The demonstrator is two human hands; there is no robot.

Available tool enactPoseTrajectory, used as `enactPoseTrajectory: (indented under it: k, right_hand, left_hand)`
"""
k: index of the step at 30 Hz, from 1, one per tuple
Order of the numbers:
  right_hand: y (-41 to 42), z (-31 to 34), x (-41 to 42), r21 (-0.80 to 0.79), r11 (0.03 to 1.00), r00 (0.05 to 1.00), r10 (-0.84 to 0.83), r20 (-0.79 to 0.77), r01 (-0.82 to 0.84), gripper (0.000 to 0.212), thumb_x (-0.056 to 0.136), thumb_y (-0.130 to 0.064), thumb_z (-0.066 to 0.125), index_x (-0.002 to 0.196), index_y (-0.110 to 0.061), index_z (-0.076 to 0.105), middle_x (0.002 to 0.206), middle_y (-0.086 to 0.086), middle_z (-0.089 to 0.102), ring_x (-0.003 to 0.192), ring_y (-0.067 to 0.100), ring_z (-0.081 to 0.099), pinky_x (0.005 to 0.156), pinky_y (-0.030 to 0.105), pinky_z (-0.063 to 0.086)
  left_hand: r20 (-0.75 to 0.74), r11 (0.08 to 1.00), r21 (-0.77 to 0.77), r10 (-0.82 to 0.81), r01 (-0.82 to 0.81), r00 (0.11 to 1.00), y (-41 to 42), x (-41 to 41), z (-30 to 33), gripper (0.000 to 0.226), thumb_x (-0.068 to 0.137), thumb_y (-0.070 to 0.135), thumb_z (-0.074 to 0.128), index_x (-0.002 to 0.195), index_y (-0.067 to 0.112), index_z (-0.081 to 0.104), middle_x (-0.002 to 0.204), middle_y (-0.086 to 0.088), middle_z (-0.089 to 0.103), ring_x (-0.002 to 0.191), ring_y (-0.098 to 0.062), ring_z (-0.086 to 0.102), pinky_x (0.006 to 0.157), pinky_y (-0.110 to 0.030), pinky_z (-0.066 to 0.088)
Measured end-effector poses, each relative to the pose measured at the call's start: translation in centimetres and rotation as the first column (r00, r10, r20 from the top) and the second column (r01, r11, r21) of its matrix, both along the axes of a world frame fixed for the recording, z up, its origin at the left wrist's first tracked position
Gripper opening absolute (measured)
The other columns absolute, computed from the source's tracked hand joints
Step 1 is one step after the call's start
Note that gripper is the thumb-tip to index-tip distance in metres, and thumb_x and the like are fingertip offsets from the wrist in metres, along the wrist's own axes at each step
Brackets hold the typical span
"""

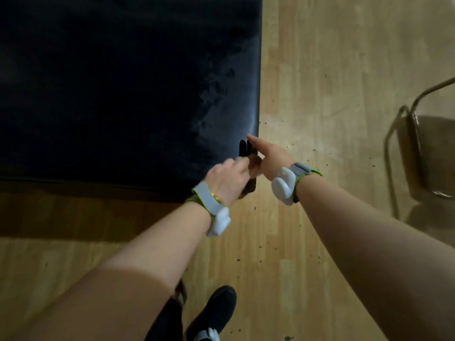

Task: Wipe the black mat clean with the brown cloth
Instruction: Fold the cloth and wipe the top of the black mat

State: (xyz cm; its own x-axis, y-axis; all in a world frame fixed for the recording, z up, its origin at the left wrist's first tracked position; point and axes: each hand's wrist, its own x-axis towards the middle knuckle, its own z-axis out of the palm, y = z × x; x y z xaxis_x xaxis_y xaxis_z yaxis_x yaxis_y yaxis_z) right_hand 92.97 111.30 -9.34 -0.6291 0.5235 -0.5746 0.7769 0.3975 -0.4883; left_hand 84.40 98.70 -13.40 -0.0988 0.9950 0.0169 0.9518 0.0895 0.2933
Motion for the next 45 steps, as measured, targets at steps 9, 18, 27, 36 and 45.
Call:
enactPoseTrajectory:
  k: [9,18,27,36,45]
  right_hand:
    - [1.1,0.4,0.3,0.032,0.999,1.000,-0.006,-0.030,0.007,0.076,0.087,0.013,0.031,0.150,-0.030,0.025,0.147,-0.003,0.043,0.130,0.021,0.046,0.084,0.021,0.039]
    - [6.7,-1.5,-3.2,0.064,0.937,0.938,-0.337,-0.080,0.342,0.074,0.082,0.013,0.034,0.142,-0.030,0.039,0.139,-0.002,0.050,0.122,0.018,0.053,0.098,0.039,0.046]
    - [10.2,-1.5,-7.6,0.036,0.935,0.927,-0.343,-0.148,0.352,0.066,0.085,0.006,0.030,0.140,-0.028,0.041,0.139,-0.004,0.051,0.122,0.019,0.052,0.094,0.039,0.048]
    - [12.9,-1.8,-9.0,0.044,0.941,0.940,-0.331,-0.087,0.336,0.073,0.080,0.011,0.033,0.140,-0.028,0.041,0.138,0.001,0.050,0.121,0.021,0.052,0.096,0.040,0.047]
    - [15.3,-2.2,-9.9,0.072,0.938,0.939,-0.335,-0.081,0.340,0.072,0.082,0.011,0.030,0.141,-0.029,0.041,0.138,0.000,0.050,0.120,0.020,0.052,0.096,0.040,0.047]
  left_hand:
    - [0.075,0.794,-0.049,0.608,-0.606,0.790,4.5,-10.6,-1.5,0.033,0.096,0.034,0.039,0.118,0.015,0.057,0.112,-0.015,0.055,0.096,-0.037,0.055,0.072,-0.038,0.043]
    - [-0.015,0.961,0.184,-0.205,0.204,0.979,6.6,-5.8,-2.6,0.043,0.078,0.009,0.036,0.101,0.015,0.071,0.108,-0.009,0.066,0.064,-0.026,0.056,0.047,-0.031,0.051]
    - [0.152,0.730,0.147,0.650,-0.667,0.744,11.1,-13.9,-2.6,0.049,0.076,-0.006,0.054,0.118,0.016,0.065,0.102,-0.021,0.057,0.081,-0.041,0.051,0.067,-0.042,0.047]
    - [0.120,0.987,0.092,0.118,-0.129,0.986,11.2,-6.4,-2.1,0.027,0.078,0.023,0.043,0.084,0.016,0.068,0.113,0.000,0.055,0.087,-0.023,0.044,0.056,-0.034,0.050]
    - [-0.055,0.986,0.123,0.120,-0.112,0.991,14.4,-11.8,-2.2,0.037,0.081,0.012,0.039,0.105,0.017,0.067,0.097,-0.005,0.061,0.067,-0.026,0.049,0.037,-0.030,0.042]
